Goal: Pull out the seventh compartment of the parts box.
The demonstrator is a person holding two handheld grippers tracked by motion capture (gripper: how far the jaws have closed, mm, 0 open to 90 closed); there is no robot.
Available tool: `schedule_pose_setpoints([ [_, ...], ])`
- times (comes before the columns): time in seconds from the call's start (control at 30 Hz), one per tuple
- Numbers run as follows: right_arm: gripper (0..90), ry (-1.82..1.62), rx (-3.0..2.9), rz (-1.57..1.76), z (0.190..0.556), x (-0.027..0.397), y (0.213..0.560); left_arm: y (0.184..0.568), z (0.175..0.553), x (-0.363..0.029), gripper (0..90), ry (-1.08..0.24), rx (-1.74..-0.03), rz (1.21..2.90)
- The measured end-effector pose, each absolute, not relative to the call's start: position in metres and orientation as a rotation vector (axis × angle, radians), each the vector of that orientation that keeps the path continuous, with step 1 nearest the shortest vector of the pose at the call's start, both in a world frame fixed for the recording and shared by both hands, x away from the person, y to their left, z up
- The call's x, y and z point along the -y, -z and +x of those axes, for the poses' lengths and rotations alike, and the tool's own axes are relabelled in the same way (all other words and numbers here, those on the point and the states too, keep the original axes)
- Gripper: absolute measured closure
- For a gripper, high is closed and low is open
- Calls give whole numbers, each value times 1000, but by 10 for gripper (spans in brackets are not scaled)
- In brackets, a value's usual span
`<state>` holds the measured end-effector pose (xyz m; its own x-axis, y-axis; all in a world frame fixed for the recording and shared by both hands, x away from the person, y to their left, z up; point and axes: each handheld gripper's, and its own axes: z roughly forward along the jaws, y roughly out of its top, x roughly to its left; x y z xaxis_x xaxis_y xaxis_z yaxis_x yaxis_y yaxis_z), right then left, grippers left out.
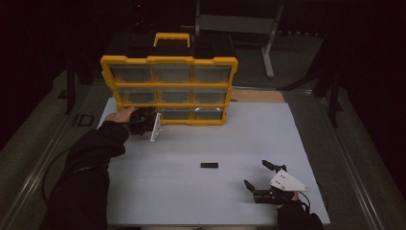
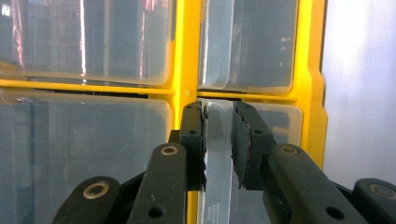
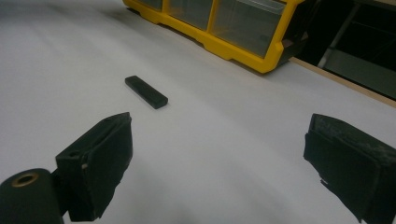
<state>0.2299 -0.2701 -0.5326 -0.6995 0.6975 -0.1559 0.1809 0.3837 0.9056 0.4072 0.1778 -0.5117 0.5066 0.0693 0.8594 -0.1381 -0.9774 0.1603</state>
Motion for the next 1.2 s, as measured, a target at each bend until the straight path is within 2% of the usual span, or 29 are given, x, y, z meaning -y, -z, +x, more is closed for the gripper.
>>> schedule_pose_setpoints([
  [0.2, 80, -1296, -2117, 752, 230, 270, 532, 510, 406, -186, 748, -1365, 57, 2523],
  [1.2, 80, -1296, -2105, 754, 230, 270, 531, 505, 377, -182, 749, -1318, 48, 2543],
])
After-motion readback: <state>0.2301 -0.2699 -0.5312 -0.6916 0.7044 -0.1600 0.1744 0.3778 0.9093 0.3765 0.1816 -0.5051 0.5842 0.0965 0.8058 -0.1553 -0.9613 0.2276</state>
